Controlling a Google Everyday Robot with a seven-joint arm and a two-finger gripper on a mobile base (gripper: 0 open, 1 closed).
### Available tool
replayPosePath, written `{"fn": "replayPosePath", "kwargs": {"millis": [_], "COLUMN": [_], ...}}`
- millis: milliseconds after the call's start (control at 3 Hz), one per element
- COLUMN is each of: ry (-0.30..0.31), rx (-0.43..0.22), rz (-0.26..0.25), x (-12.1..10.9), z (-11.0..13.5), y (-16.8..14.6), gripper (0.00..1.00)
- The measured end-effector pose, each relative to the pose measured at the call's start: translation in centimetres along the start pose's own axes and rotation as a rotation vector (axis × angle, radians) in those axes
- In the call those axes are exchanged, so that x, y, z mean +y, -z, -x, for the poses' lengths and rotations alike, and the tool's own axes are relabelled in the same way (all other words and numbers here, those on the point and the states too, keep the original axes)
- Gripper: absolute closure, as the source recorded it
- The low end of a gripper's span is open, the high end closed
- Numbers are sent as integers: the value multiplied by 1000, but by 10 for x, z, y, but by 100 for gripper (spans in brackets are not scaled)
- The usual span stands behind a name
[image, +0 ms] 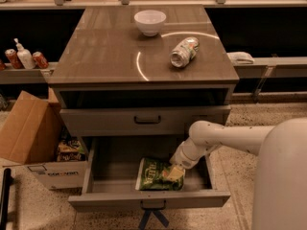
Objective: Pick green jalapeno chip bag from middle drawer and place on counter
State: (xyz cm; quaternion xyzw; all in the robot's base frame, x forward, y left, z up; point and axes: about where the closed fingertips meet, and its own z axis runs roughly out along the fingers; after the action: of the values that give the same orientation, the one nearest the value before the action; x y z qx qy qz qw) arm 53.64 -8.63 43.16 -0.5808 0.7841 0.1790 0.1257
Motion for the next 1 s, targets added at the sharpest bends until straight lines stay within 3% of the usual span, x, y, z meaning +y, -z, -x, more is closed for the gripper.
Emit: {"fn": "replayPosePath", "kwargs": {"millis": [667,1000], "ry": [13,-3], "rx": [-6,34], "rz": [6,16], "x": [1,0], "z": [3,-3], "y": [7,-9], "gripper": [0,0]}}
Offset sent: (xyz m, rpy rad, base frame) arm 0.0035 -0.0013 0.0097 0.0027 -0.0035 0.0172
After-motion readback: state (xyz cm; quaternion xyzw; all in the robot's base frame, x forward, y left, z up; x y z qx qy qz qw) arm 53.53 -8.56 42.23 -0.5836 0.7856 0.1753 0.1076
